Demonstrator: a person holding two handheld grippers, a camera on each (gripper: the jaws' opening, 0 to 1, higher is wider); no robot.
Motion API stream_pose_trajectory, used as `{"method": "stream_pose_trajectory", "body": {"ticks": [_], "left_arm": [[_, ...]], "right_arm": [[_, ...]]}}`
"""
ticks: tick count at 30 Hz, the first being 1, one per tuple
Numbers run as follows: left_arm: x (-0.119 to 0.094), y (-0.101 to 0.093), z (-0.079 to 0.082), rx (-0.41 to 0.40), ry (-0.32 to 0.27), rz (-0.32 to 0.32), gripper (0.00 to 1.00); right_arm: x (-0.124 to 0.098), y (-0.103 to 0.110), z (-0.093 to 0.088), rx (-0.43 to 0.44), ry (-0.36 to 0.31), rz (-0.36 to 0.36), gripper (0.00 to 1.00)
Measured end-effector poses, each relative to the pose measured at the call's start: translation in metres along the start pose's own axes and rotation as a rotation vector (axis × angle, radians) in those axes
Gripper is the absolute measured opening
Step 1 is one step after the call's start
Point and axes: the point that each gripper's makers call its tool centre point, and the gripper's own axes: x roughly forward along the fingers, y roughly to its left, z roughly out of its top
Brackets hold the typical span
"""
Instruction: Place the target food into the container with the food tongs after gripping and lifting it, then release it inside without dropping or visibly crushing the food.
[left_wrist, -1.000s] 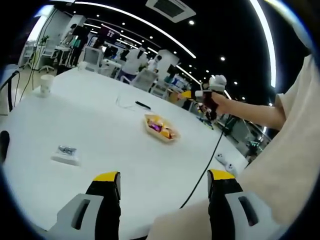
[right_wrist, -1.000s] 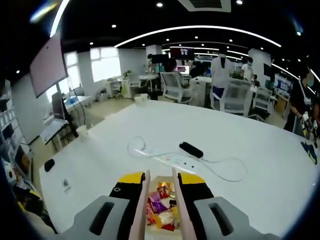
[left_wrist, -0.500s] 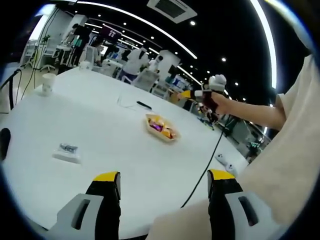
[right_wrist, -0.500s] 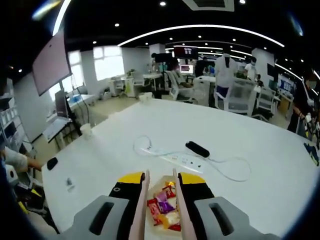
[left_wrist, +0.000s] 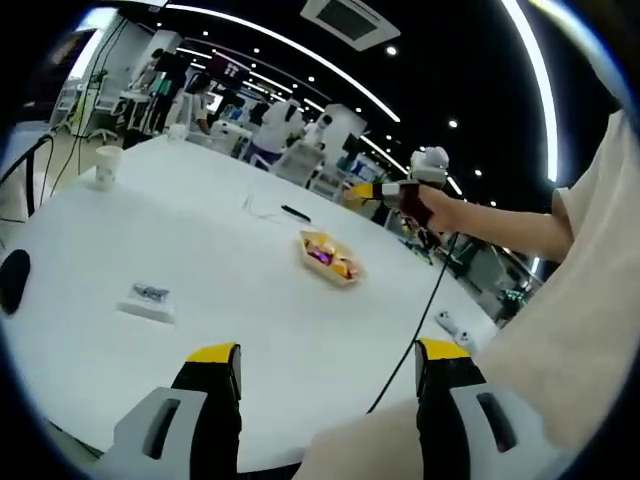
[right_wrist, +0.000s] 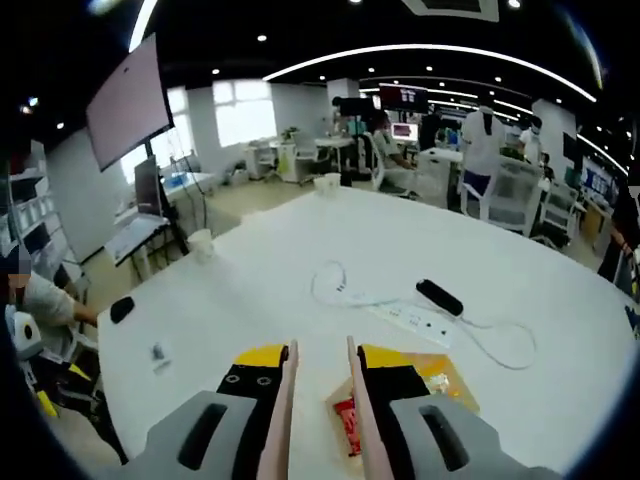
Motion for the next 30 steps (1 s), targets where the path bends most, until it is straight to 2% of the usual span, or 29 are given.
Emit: {"method": "stream_pose_trajectory", "body": {"ticks": [7,14,22,27,30], "left_arm": [[-0.007,0.005,0.001,-0.004,-0.012,0.012,0.71],[-0.017,0.011,0.001,-0.012,-0.025,0.026,0.70],[-0.028,0.018,-0.002,-0.026,-0.036,0.041,0.70],[-0.033,0.022,-0.003,-0.033,-0.040,0.047,0.70],[-0.038,0.026,-0.003,-0.036,-0.046,0.053,0.70]], "right_arm": [[0.012,0.050,0.005,-0.020,0.015,0.063,0.27],[0.024,0.089,0.006,-0.049,0.034,0.126,0.27],[0.035,0.119,0.013,-0.074,0.036,0.181,0.27],[0.042,0.132,0.013,-0.090,0.049,0.209,0.27],[0.049,0.147,0.012,-0.106,0.061,0.237,0.27]]}}
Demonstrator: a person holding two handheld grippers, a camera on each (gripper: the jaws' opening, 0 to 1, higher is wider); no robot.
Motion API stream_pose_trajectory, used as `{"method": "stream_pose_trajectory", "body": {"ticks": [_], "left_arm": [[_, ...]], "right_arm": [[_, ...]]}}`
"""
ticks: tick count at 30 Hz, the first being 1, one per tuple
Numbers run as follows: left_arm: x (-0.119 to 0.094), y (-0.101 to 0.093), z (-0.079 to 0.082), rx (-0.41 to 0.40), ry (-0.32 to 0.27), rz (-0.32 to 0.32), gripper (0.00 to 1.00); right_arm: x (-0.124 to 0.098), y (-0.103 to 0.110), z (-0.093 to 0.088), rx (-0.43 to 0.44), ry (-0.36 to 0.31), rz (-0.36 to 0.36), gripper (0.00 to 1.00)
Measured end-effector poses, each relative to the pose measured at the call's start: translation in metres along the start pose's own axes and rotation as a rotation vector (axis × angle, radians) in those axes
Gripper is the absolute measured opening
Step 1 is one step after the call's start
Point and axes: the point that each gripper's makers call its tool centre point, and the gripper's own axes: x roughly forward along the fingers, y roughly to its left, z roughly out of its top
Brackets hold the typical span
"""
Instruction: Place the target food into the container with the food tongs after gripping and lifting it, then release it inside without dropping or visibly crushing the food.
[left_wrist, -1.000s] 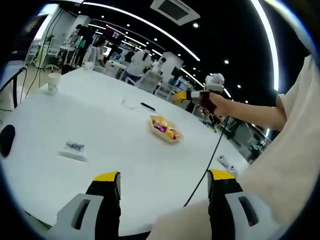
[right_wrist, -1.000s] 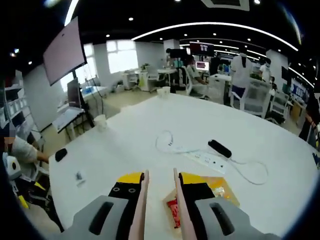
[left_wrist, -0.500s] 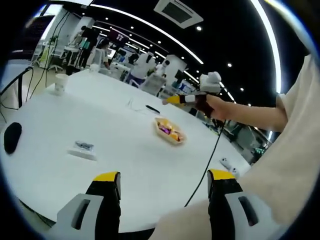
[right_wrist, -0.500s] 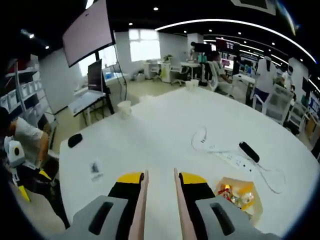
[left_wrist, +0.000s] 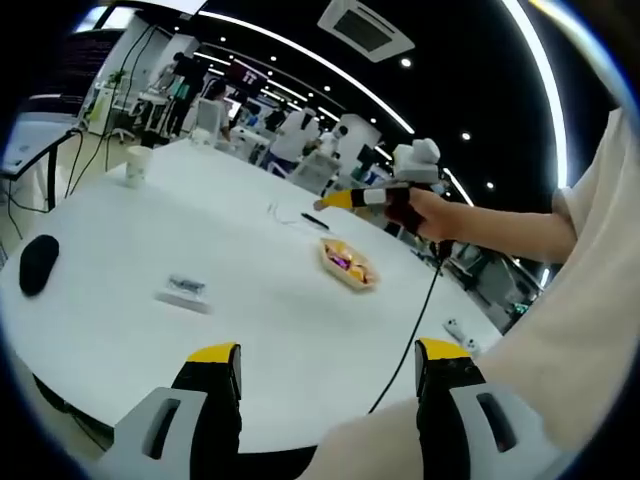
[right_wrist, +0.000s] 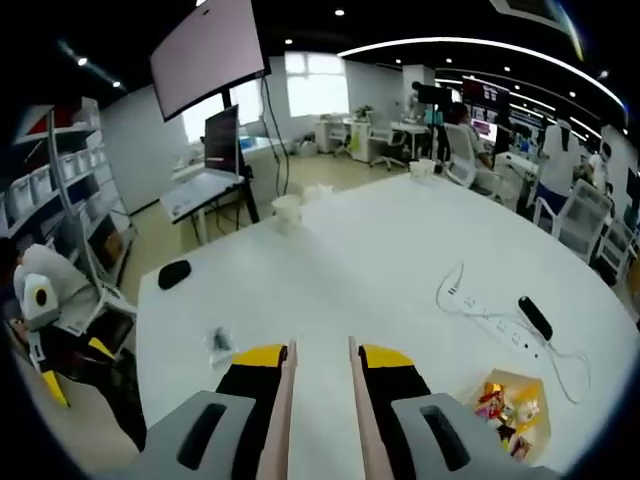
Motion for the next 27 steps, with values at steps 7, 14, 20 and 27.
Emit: {"method": "stream_pose_trajectory", "body": {"ticks": [7,14,20,27], "left_arm": [[-0.011,0.010,0.000,-0.011,-0.011,0.020,0.70],[-0.021,0.019,-0.001,-0.023,-0.020,0.040,0.70],[-0.030,0.026,-0.001,-0.036,-0.029,0.059,0.70],[-0.039,0.035,-0.001,-0.048,-0.039,0.078,0.70]], "right_arm": [[0.013,0.016,0.005,-0.012,-0.009,0.027,0.27],[0.034,0.036,0.003,-0.051,0.026,0.091,0.28],[0.057,0.051,0.000,-0.091,0.058,0.137,0.28],[0.071,0.076,-0.003,-0.102,0.083,0.180,0.28]]}}
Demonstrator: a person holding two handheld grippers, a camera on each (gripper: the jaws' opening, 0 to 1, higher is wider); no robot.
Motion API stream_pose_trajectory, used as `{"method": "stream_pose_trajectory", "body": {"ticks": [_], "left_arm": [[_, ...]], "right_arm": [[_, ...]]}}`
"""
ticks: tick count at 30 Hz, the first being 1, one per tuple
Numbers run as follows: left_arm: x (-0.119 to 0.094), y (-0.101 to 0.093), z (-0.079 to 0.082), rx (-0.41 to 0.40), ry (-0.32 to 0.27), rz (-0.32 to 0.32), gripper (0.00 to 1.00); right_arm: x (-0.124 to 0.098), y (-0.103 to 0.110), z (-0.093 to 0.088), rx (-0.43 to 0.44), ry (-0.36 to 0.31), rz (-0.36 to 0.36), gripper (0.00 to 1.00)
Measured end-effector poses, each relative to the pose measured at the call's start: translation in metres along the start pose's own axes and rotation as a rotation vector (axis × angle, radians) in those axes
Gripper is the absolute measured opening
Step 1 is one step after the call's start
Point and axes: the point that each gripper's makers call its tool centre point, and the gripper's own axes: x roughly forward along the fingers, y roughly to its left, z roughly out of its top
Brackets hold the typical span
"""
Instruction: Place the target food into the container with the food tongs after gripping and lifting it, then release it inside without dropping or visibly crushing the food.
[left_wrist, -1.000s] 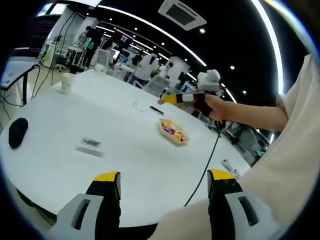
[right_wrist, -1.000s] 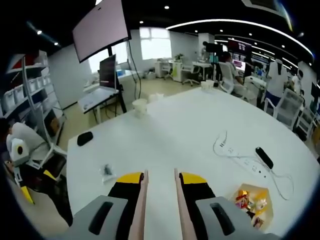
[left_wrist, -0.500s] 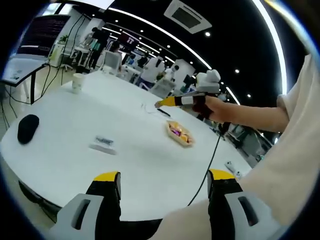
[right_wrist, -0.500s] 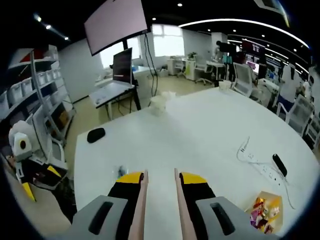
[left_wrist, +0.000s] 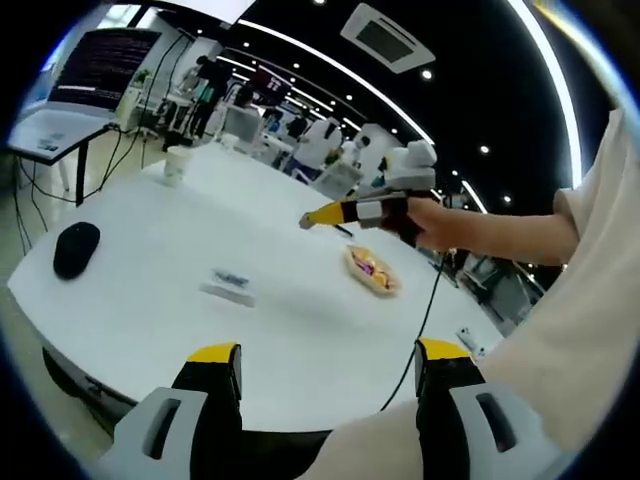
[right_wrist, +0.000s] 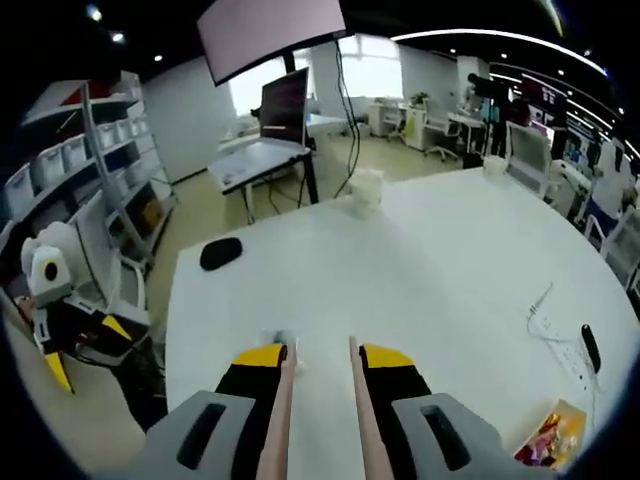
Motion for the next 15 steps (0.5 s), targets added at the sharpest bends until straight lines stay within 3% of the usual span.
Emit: {"method": "stream_pose_trajectory", "body": {"ticks": [15], "left_arm": [[-0.024,0.020,0.002,-0.043,-0.063,0.083,0.70]], "right_arm": [[0.040,0.035,-0.011,-0.087,0.112,0.107,0.28]]}}
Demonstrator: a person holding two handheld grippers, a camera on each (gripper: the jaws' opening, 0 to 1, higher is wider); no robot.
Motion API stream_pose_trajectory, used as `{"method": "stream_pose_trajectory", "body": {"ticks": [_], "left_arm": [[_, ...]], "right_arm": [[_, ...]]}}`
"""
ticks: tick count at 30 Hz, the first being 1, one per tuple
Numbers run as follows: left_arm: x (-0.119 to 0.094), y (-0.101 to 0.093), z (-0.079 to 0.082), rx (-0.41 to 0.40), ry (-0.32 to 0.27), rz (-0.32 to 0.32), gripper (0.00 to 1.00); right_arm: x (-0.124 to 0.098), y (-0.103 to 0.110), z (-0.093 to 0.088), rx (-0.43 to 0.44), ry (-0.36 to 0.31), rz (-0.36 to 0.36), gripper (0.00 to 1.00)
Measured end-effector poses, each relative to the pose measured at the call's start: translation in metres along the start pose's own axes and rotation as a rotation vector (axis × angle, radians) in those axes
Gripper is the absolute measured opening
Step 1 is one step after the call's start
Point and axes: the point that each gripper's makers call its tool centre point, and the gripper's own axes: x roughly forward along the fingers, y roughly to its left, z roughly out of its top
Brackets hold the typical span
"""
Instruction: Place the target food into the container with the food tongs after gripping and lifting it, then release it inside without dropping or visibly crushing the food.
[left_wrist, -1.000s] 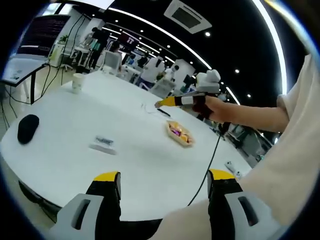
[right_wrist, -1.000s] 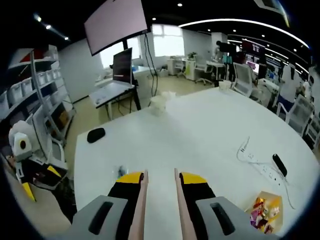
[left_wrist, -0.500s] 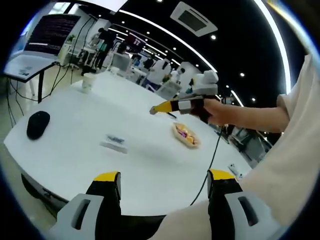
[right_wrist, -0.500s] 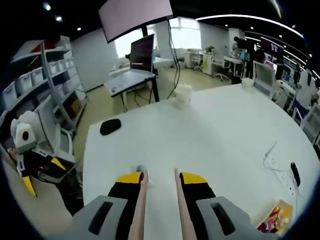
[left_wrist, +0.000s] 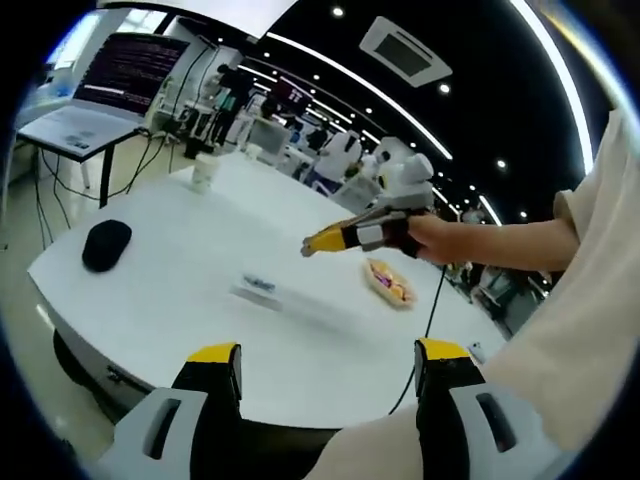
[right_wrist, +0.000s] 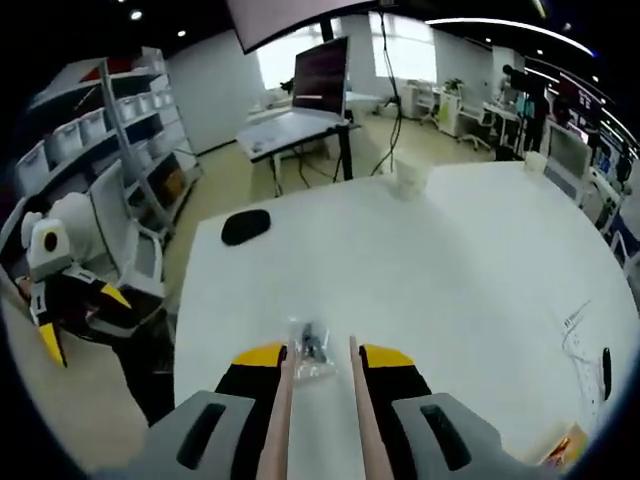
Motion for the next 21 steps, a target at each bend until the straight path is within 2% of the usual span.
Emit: {"method": "stream_pose_trajectory", "body": {"ticks": [6,16,21], "left_arm": [[-0.008,0.003,-0.006,-0.021,-0.002,0.020,0.70],[-0.015,0.009,-0.001,-0.020,-0.006,0.036,0.70],[-0.021,0.015,-0.005,-0.031,-0.007,0.046,0.70]], "right_arm": [[0.011,0.007,-0.005,-0.029,0.034,0.024,0.28],[0.029,0.015,-0.016,-0.065,0.092,0.054,0.28],[0.035,0.017,-0.018,-0.075,0.111,0.053,0.28]]}}
